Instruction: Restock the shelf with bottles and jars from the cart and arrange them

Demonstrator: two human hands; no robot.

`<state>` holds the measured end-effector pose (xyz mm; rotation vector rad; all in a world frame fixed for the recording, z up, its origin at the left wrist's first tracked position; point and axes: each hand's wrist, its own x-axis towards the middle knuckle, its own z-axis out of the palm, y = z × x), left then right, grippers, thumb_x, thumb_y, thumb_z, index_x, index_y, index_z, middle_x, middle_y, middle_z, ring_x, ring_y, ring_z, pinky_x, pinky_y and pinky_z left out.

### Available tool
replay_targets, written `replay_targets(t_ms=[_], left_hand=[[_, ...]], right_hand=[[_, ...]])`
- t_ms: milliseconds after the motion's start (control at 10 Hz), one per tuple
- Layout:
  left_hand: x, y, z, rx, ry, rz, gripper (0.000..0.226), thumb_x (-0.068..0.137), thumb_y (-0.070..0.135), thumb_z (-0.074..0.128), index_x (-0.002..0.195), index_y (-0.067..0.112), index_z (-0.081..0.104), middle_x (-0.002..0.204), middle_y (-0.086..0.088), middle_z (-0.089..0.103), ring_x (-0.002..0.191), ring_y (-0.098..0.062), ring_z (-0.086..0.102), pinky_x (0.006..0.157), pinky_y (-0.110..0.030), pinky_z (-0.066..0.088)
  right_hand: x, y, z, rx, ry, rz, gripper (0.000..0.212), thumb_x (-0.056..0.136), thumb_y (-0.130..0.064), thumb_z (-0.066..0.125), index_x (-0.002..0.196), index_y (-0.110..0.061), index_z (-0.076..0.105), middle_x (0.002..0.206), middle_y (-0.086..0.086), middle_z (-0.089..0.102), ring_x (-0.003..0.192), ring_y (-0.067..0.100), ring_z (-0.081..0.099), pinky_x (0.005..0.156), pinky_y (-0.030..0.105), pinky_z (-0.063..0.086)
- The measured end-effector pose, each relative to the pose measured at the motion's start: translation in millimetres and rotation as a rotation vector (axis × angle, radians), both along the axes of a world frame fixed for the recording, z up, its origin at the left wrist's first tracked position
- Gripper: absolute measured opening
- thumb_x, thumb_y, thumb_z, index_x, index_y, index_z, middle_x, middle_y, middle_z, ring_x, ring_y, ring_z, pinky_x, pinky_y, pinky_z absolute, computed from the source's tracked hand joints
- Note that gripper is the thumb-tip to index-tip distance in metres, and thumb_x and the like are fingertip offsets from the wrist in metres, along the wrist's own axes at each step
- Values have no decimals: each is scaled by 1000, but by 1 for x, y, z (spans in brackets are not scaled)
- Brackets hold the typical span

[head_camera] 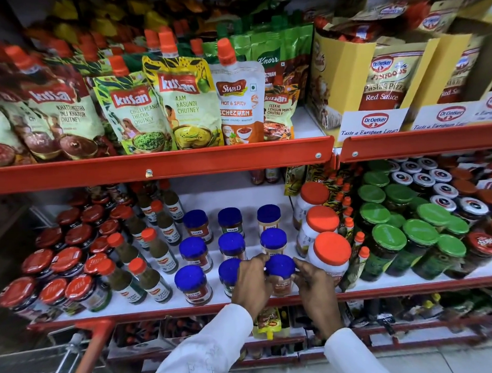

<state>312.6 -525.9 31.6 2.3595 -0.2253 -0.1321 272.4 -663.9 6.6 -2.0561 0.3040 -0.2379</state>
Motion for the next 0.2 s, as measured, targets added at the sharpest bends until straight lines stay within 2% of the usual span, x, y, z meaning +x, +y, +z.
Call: replay_targets(t_ms=[200], left_hand=[[-2,0,1,23,-1,7,41,80,11,73,118,22,62,103,1,74,89,-13,68,80,-34,60]], right_hand=[[-3,1,-2,16,5,-3,44,87,2,63,128,-14,60,122,5,68,108,15,64,88,27,49]])
